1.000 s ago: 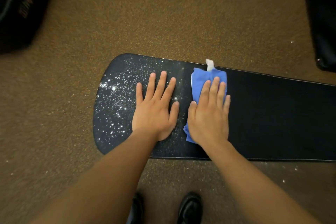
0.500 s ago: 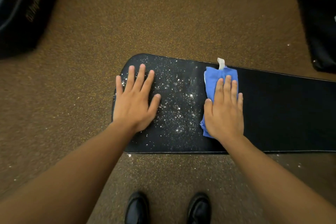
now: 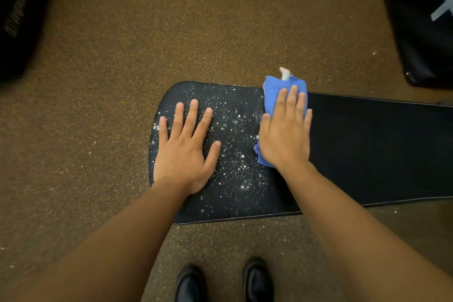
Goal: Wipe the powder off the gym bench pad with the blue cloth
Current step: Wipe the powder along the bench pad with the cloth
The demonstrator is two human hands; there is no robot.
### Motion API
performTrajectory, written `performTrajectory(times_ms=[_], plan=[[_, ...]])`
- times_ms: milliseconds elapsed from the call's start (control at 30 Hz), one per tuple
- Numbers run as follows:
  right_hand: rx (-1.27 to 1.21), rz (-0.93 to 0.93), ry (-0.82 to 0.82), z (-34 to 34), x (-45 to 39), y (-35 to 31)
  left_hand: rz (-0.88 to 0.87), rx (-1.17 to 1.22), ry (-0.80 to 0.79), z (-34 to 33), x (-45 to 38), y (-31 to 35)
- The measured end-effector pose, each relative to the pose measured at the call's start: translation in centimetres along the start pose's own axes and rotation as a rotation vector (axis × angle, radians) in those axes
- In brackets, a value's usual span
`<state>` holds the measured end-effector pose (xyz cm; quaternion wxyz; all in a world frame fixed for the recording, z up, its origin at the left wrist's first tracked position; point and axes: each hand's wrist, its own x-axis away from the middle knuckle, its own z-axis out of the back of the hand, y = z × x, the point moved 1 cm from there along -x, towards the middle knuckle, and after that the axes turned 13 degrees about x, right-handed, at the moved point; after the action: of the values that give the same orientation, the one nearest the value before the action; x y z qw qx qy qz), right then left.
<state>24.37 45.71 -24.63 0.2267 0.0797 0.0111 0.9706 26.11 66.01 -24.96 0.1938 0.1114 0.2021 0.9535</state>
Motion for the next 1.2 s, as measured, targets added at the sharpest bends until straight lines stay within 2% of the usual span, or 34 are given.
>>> performTrajectory(times_ms=[100, 167, 233, 300, 400, 533, 700, 767, 833, 1000, 1100, 1200], plan=[[0.043, 0.206, 0.042, -0.3, 3.8, -0.8, -0.004, 0.007, 0.004, -0.1, 0.0, 0.0], [0.051, 0.334, 0.015, -0.6, 7.7, 0.8, -0.003, 0.012, 0.011, -0.1, 0.0, 0.0], [0.052, 0.298, -0.035, -0.9, 8.3, 3.3, 0.003, 0.012, 0.012, 0.0, 0.1, -0.1], [0.059, 0.125, -0.026, -0.7, 5.5, 3.9, 0.007, 0.005, 0.009, 0.0, 0.1, -0.2], [0.005, -0.020, -0.016, 0.1, 0.4, 0.0, 0.002, 0.004, 0.010, -0.1, 0.1, -0.1], [0.014, 0.127, 0.043, -0.2, 2.9, -4.6, -0.007, 0.007, 0.020, -0.2, 0.1, -0.1], [0.091, 0.382, 0.007, -1.2, 11.1, -0.9, -0.013, 0.015, 0.031, -0.1, 0.1, -0.3], [0.100, 0.392, 0.002, -1.3, 9.9, 0.6, -0.013, 0.015, 0.029, 0.0, 0.2, -0.3], [0.095, 0.325, -0.007, -1.0, 6.9, 0.9, -0.005, 0.014, 0.026, 0.0, 0.2, -0.2], [0.049, 0.159, 0.037, 0.1, 0.1, -3.8, 0.002, 0.015, 0.037, -0.3, 0.1, -0.2], [0.052, 0.250, 0.050, 0.1, 3.4, -5.2, -0.005, 0.033, 0.039, -0.4, 0.1, -0.2], [0.051, 0.402, 0.009, -0.4, 9.0, -2.3, -0.010, 0.034, 0.042, -0.3, 0.1, -0.2]])
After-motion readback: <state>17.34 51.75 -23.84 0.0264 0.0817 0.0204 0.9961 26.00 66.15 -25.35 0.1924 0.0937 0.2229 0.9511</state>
